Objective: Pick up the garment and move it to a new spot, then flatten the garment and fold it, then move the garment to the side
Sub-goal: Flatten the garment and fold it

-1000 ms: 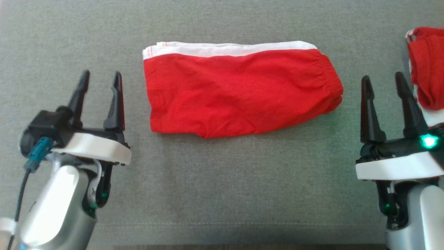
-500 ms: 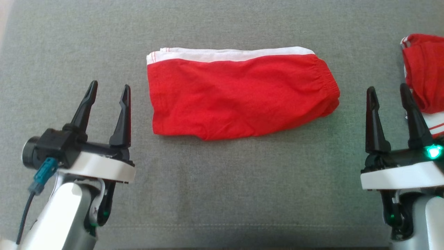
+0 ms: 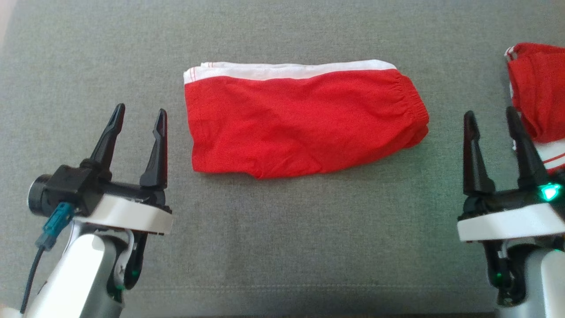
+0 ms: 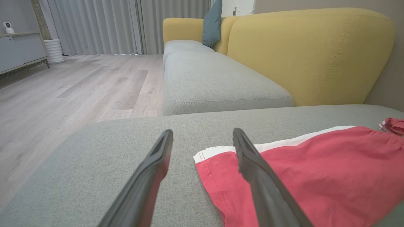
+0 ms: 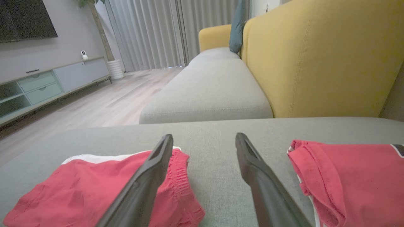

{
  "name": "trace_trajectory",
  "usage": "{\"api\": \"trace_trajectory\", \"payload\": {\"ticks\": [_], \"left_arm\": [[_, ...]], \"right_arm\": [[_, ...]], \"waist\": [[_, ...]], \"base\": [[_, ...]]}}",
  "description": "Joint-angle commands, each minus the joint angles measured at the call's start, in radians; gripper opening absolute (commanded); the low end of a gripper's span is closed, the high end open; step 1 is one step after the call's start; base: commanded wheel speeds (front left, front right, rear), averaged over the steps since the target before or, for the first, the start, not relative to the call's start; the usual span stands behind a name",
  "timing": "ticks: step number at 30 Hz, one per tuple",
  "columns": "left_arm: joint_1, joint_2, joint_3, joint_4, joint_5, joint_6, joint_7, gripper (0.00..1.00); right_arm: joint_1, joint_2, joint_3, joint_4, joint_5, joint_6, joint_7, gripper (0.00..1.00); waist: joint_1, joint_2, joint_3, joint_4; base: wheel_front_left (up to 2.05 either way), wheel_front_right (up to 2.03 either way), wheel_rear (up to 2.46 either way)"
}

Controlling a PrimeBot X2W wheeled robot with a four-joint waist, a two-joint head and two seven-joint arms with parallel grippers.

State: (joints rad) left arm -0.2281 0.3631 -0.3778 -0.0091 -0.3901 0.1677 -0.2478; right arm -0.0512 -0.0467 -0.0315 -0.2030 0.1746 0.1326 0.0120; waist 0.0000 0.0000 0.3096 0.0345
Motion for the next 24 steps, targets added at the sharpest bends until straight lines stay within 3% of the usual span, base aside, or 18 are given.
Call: {"api": "trace_trajectory", "payload": {"ticks": [1,9,18,24], "left_arm": [[-0.024,0.03,0.039,-0.036,-0.006,0.004,-0.002,1.0],[-0.068,0.023,0.04,-0.052,-0.002,-0.007,-0.007,1.0],[-0.103,-0.004,0.028,-0.031,0.004,-0.041,-0.012,1.0],[-0.111,-0.02,0.027,-0.02,0.014,-0.054,-0.013,1.0]], "right_arm": [[-0.02,-0.004,0.033,-0.028,-0.011,-0.002,0.02,1.0],[-0.151,-0.004,0.102,0.066,-0.036,-0.002,0.144,1.0],[-0.25,-0.004,0.055,0.247,-0.029,-0.002,0.331,1.0],[-0.269,-0.004,0.069,0.3,0.017,-0.002,0.402,1.0]], "waist": [[0.0,0.0,0.01,0.002],[0.0,0.0,0.082,0.026],[0.0,0.0,0.124,0.049],[0.0,0.0,0.13,0.053]], "base": [[0.0,0.0,0.0],[0.0,0.0,0.0],[0.0,0.0,0.0],[0.0,0.0,0.0]]}}
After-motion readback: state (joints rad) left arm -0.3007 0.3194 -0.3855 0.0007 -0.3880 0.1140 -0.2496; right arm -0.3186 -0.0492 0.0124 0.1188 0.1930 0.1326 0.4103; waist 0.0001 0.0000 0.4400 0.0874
